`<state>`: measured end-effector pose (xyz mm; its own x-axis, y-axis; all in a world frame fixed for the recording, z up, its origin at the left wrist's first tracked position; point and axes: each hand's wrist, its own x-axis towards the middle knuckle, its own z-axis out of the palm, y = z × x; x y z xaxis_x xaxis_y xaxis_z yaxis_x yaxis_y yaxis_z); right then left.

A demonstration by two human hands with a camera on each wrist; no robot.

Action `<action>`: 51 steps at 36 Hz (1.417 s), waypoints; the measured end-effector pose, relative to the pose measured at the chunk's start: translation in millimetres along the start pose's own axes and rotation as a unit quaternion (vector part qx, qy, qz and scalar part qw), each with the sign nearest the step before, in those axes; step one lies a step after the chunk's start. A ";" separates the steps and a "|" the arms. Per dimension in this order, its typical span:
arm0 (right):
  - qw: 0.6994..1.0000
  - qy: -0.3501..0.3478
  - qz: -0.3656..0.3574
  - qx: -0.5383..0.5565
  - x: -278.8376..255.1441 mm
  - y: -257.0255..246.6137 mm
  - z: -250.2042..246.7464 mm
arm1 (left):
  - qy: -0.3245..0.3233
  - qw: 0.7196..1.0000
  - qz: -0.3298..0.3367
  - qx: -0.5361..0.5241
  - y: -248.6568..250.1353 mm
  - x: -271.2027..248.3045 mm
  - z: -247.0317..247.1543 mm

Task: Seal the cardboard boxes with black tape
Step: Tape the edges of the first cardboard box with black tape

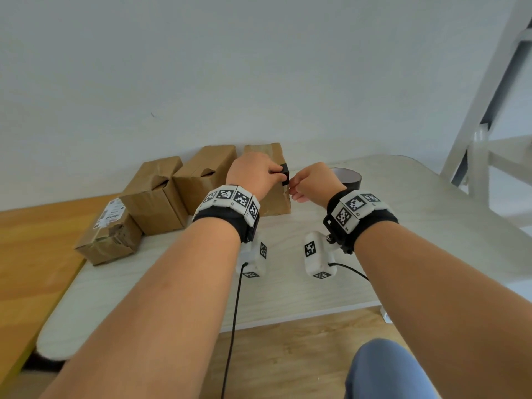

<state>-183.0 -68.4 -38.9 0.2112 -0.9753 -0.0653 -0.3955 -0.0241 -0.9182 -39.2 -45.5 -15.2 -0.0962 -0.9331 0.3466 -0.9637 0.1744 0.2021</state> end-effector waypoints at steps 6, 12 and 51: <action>0.999 0.008 -0.024 -0.032 -2.2 0.7 -1.0 | -0.027 1.000 0.004 -0.009 -6.1 0.4 0.5; 0.998 0.031 -0.057 -0.025 -3.3 -7.9 -5.6 | -0.046 0.998 -0.006 -0.031 -13.3 -0.6 -3.7; 0.987 0.072 -0.082 -0.118 0.4 -5.7 0.5 | -0.070 0.997 -0.012 0.035 -0.1 -1.3 -12.8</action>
<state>-180.2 -68.6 -33.9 0.1676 -0.9748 0.1473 -0.5678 -0.2176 -0.7939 -35.7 -40.3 -3.9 -0.1026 -0.9721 0.2110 -0.9807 0.1343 0.1419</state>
